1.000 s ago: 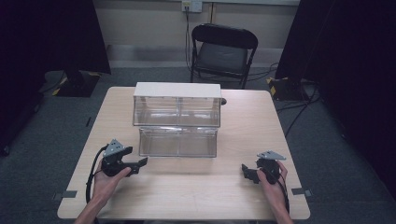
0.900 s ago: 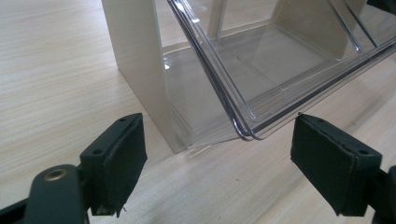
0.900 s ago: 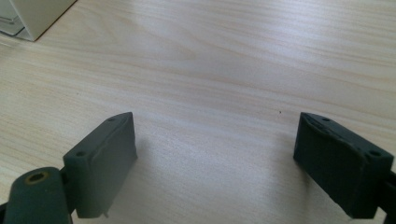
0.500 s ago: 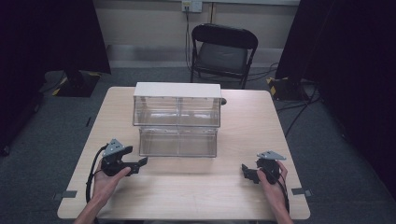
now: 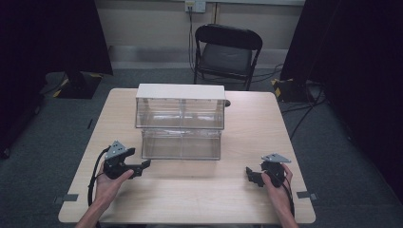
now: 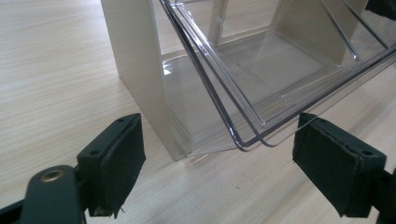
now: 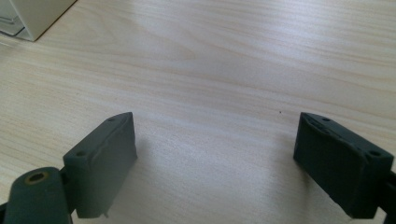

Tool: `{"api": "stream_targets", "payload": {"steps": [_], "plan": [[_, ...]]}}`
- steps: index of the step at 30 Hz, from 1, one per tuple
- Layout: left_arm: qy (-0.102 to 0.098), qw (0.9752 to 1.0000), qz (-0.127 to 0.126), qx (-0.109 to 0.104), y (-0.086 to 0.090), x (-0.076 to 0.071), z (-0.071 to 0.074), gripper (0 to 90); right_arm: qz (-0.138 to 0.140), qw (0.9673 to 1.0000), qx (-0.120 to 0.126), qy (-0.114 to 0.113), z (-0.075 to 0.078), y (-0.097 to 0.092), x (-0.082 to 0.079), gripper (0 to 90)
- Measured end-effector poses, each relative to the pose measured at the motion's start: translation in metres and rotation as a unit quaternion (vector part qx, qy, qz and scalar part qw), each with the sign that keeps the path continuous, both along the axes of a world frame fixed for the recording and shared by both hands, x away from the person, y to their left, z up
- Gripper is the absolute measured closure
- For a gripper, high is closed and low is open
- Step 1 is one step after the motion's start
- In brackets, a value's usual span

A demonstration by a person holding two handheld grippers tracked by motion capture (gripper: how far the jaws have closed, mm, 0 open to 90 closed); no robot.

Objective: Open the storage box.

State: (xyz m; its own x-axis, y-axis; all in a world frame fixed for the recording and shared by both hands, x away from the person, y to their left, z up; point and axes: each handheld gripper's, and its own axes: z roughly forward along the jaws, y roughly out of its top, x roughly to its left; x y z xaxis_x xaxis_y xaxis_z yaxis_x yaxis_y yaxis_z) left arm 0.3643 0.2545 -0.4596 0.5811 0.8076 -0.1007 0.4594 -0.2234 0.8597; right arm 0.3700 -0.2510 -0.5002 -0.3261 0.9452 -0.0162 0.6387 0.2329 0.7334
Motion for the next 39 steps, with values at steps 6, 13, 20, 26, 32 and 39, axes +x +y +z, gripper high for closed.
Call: {"api": "stream_targets", "payload": {"steps": [6,13,20,26,32,39], "plan": [[0.0,1.0,0.0,0.0,-0.001,0.001,0.0,16.4,0.0,1.0,0.0,0.0,0.0,0.0,0.0,12.3],[0.005,1.0,0.0,-0.004,-0.002,0.004,0.002,15.9,0.0,1.0,0.0,0.0,0.0,0.0,0.0,12.2],[0.002,1.0,-0.002,-0.009,-0.005,0.005,0.005,15.9,0.002,1.0,0.0,-0.001,0.0,0.0,0.0,11.9],[-0.001,1.0,-0.007,-0.002,-0.005,0.007,0.008,15.6,0.001,1.0,0.0,0.0,0.0,0.0,0.001,11.9],[-0.002,1.0,-0.003,-0.003,-0.007,0.008,0.01,15.6,0.002,1.0,0.001,0.0,0.0,0.0,0.001,11.7],[0.0,1.0,-0.003,-0.004,-0.01,0.011,0.01,15.7,0.002,1.0,0.0,0.0,0.0,0.0,0.001,11.6]]}}
